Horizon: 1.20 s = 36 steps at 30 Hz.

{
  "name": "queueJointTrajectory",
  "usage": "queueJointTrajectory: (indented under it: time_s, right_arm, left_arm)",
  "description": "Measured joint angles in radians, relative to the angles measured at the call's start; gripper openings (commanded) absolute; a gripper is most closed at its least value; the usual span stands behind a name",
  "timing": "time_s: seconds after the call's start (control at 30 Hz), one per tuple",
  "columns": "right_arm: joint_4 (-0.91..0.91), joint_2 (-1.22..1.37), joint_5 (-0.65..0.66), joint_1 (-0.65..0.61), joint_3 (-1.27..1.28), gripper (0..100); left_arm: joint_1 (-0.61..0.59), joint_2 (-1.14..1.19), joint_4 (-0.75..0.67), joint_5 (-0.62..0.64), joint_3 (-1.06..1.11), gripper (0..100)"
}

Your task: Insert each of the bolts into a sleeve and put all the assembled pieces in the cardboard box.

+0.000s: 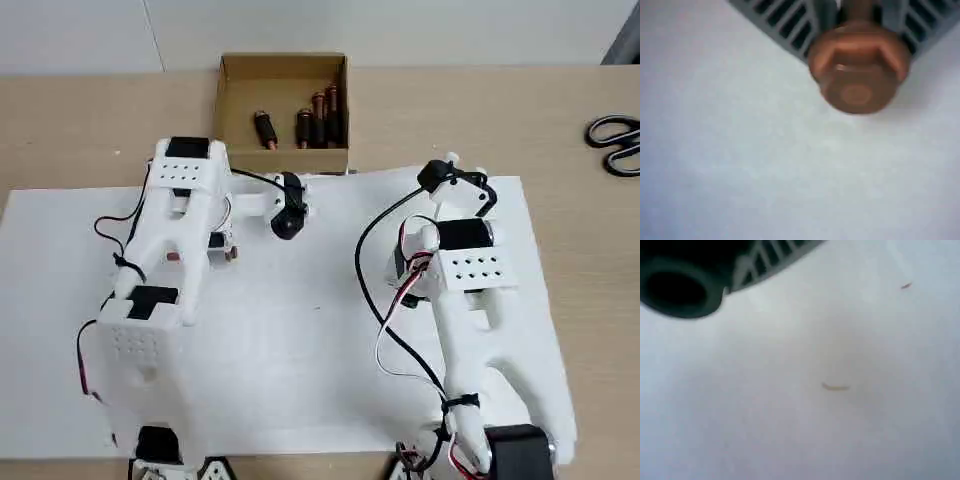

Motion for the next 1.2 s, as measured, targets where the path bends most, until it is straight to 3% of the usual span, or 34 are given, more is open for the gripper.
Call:
queueJointTrajectory:
  time_s: [0.17,0.33,0.5,0.73,1.0,1.2]
  right_arm:
    - [0.087,-0.058,0.000,0.002,-0.101,0.2]
    - [0.155,-0.195,0.008,0.002,-0.160,0.2]
    - [0.238,-0.347,0.075,-0.078,-0.160,0.2]
    - [0.276,-0.555,0.114,-0.199,-0.160,0.2]
    - [0.276,-0.790,0.129,-0.419,-0.153,0.2]
    - [0.264,-0.890,0.270,-0.483,-0.048,0.2]
  left_arm:
    - [0.000,0.000,0.017,0.018,-0.127,0]
    - [0.000,-0.012,0.017,0.158,-0.270,0]
    - [0.058,-0.203,0.026,0.420,-0.290,0]
    - [0.235,-0.517,0.031,0.990,-0.170,0]
    - [0.259,-0.789,0.031,1.243,-0.144,0]
    - [0.259,-0.937,0.031,1.465,-0.091,0]
